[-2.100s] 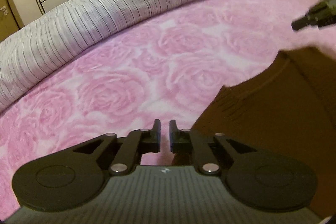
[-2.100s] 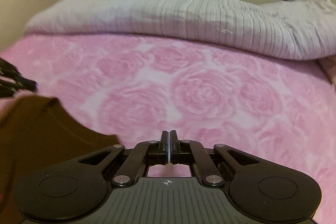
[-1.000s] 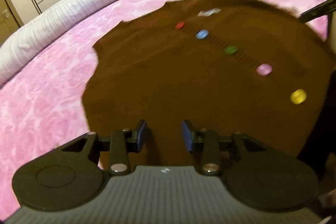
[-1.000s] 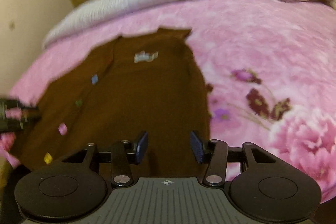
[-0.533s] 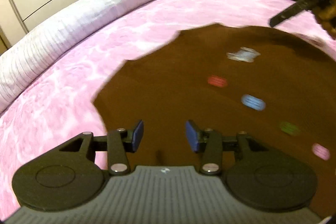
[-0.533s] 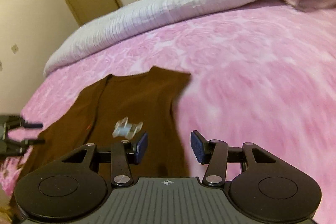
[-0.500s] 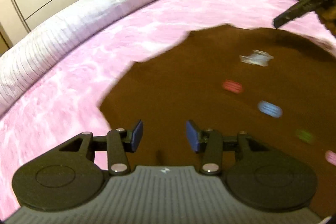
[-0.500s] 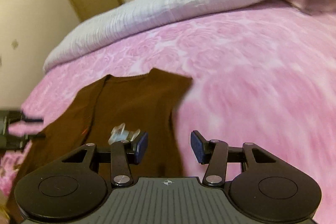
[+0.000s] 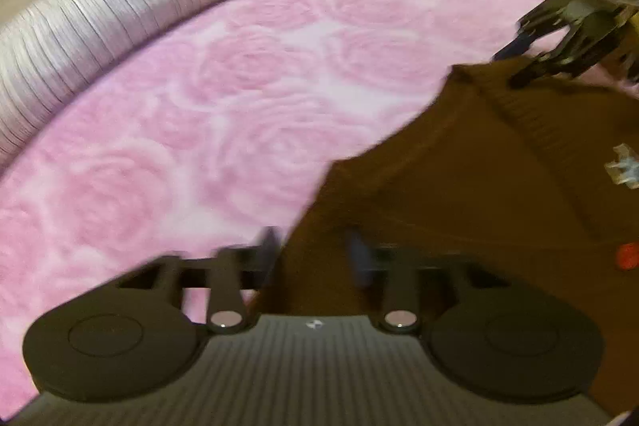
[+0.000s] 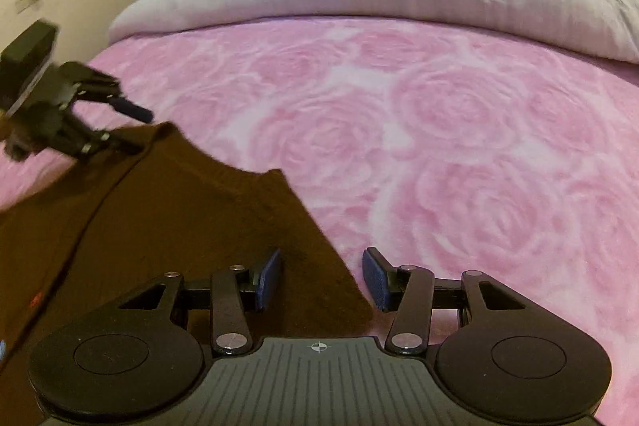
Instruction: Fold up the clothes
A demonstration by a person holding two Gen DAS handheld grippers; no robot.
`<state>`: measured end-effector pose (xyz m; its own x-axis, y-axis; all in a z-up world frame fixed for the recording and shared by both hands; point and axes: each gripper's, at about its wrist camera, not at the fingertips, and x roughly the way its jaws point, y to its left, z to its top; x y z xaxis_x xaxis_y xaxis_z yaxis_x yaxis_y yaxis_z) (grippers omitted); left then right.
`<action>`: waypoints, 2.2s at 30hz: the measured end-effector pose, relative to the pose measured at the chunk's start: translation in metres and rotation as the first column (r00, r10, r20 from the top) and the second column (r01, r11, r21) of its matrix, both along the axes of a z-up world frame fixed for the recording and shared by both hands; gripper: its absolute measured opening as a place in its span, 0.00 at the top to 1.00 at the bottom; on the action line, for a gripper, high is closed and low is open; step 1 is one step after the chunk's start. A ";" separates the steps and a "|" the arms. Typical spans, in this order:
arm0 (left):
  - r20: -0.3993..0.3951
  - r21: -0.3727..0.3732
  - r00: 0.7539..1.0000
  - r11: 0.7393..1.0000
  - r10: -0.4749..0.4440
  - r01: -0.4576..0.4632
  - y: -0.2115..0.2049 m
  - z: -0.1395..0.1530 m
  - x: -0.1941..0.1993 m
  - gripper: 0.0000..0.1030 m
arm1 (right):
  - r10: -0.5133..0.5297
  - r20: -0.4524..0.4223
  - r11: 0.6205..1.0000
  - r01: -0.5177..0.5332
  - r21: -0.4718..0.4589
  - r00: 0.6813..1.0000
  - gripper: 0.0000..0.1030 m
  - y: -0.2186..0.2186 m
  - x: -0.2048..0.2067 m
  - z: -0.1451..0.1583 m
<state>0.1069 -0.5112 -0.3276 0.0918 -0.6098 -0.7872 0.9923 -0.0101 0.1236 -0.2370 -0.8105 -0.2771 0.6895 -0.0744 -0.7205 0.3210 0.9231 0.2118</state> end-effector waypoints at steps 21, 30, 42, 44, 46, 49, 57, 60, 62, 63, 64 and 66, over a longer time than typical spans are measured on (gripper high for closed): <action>0.135 -0.137 0.965 0.968 0.226 -0.208 0.031 0.023 0.012 0.82 | -0.112 -0.036 0.978 0.103 -0.183 0.993 0.71 -0.001 0.031 0.014; 0.066 -0.162 0.981 0.972 0.182 -0.170 0.151 0.051 -0.092 0.79 | -0.204 0.040 0.979 0.205 -0.018 0.978 0.65 0.109 -0.125 0.028; 0.054 -0.128 0.971 0.966 0.233 -0.225 0.266 0.040 -0.204 0.76 | -0.342 0.120 0.939 0.335 0.074 0.932 0.63 0.169 -0.213 0.041; 0.030 -0.129 0.970 0.963 0.242 -0.237 0.282 0.038 -0.219 0.76 | -0.325 0.129 0.945 0.315 0.091 0.937 0.63 0.193 -0.221 0.036; 0.041 -0.121 0.965 0.960 0.260 -0.254 0.296 0.034 -0.229 0.76 | -0.319 0.111 0.946 0.309 0.097 0.941 0.63 0.210 -0.234 0.025; 0.060 -0.108 0.956 0.954 0.287 -0.280 0.315 0.027 -0.244 0.74 | -0.325 0.113 0.946 0.319 0.063 0.939 0.63 0.233 -0.254 0.019; 0.037 -0.130 0.937 0.931 0.347 -0.340 0.355 0.026 -0.279 0.69 | -0.322 0.131 0.945 0.327 -0.022 0.938 0.62 0.295 -0.277 0.039; 0.047 -0.131 0.933 0.928 0.357 -0.349 0.362 0.025 -0.287 0.69 | -0.336 0.047 0.938 0.339 -0.073 0.941 0.62 0.304 -0.282 0.021; 0.059 -0.136 0.928 0.924 0.367 -0.357 0.367 0.027 -0.289 0.69 | -0.355 0.014 0.931 0.355 -0.088 0.935 0.62 0.308 -0.286 0.014; 0.065 -0.138 0.926 0.922 0.373 -0.362 0.369 0.028 -0.291 0.69 | -0.375 0.026 0.924 0.375 -0.069 0.927 0.62 0.308 -0.290 0.017; 0.058 -0.139 0.923 0.919 0.380 -0.369 0.371 0.027 -0.289 0.69 | -0.381 0.042 0.921 0.383 -0.069 0.924 0.62 0.311 -0.291 0.020; 0.041 -0.139 0.918 0.912 0.395 -0.386 0.376 0.025 -0.285 0.68 | -0.374 0.066 0.921 0.379 -0.092 0.925 0.61 0.317 -0.290 0.027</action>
